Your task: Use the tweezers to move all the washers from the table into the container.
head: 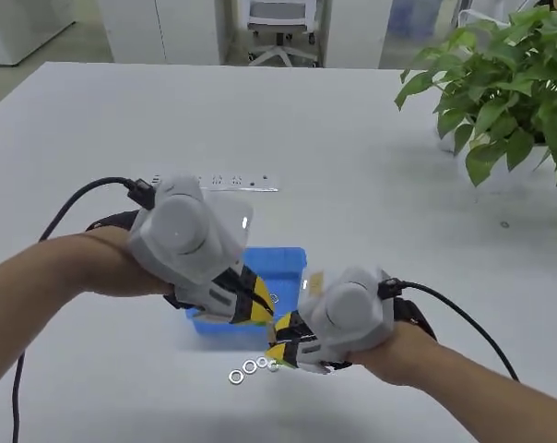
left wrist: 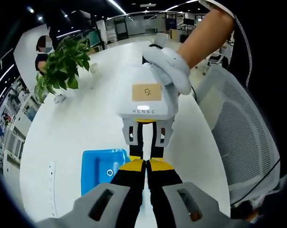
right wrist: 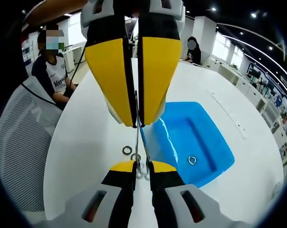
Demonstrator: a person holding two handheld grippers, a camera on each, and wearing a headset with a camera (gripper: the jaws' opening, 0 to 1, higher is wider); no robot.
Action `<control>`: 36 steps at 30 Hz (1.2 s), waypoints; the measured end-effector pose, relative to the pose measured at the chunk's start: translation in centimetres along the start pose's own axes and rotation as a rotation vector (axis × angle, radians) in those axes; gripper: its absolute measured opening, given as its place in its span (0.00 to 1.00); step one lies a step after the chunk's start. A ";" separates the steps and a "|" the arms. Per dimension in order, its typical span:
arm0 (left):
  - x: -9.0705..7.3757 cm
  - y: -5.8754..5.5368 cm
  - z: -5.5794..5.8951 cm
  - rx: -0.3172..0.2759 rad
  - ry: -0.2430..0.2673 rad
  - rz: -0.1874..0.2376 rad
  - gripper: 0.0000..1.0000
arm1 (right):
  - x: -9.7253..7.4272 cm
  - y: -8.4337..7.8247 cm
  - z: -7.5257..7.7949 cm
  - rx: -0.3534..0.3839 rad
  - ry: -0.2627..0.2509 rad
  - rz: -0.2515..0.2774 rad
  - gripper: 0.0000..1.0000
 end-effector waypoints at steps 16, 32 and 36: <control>1.4 -1.3 0.2 -0.026 -0.036 -0.008 0.06 | 1.2 -1.4 -0.9 0.033 0.021 -0.017 0.13; 1.7 -1.7 -0.4 -0.049 -0.049 0.007 0.06 | 1.9 -1.9 -1.1 0.053 0.038 -0.021 0.13; 1.7 -1.7 -0.6 -0.049 -0.049 0.010 0.06 | 1.9 -2.0 -1.0 0.083 0.045 -0.027 0.11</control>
Point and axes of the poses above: the centre of the closed fingertips' face, and the gripper's own axes: x roughly forward along the fingers, z roughly to its right, y roughly out of its top, the point moved 4 cm from there along -x, roughly backward along the fingers, and after that the axes turned 14 degrees about -y, right-handed, at the moved point
